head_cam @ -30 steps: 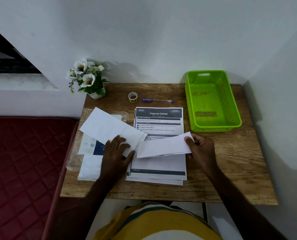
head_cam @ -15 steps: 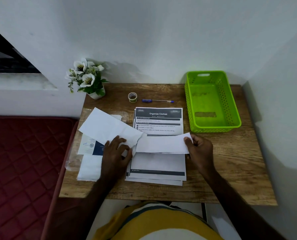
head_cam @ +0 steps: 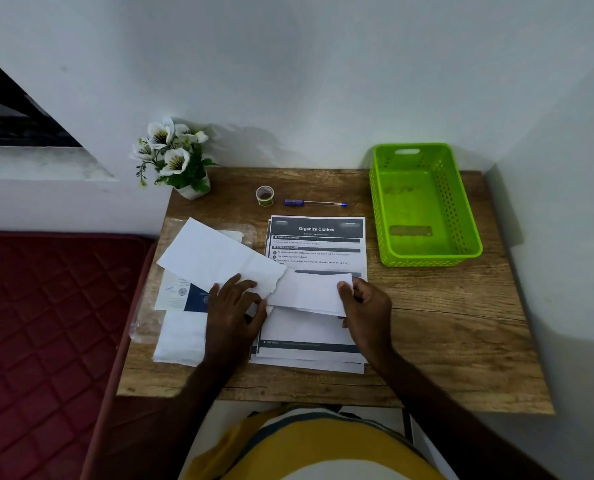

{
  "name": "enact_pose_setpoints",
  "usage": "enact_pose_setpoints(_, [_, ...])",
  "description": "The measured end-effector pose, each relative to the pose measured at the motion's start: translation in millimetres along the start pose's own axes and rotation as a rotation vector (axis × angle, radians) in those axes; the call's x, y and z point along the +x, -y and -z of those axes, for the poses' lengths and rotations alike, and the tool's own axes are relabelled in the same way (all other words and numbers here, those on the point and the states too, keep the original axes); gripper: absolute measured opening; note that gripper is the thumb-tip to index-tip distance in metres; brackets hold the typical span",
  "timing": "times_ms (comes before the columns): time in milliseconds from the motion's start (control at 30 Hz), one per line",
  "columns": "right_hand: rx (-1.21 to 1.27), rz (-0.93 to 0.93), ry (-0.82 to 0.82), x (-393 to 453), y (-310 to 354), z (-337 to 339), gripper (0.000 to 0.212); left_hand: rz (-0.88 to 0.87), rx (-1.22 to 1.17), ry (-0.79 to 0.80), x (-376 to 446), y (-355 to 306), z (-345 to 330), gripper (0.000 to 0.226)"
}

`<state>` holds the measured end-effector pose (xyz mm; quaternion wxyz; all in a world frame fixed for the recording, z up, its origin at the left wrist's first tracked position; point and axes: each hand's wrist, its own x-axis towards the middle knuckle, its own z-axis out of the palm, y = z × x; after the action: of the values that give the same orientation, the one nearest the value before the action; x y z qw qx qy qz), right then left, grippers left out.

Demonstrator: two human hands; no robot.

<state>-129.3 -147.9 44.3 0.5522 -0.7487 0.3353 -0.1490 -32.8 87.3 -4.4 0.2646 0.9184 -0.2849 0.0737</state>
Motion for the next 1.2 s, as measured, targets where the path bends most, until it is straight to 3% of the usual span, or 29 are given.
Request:
enact_pose_setpoints(200, [-0.072,-0.233,0.242,-5,4,1,0.034,0.019,0.024,-0.018,1,-2,0,0.017])
enact_pose_setpoints(400, [-0.112,-0.265,0.363,-5,4,0,0.033,0.021,-0.015,-0.01,2,-3,-1,0.022])
enact_pose_setpoints(667, [-0.055,-0.287,0.363,-1,19,-43,0.034,-0.003,-0.011,-0.005,4,-8,-4,0.019])
enact_pose_setpoints(833, [-0.159,-0.225,0.184,4,10,-46,0.025,0.016,-0.015,0.003,4,-5,-4,0.023])
enact_pose_setpoints(1067, [-0.058,-0.132,0.288,3,16,-56,0.024,0.02,-0.036,-0.011,2,-6,-4,0.028])
enact_pose_setpoints(1200, [-0.078,-0.147,0.288,9,13,-75,0.027,0.005,-0.025,-0.01,4,-9,-3,0.019])
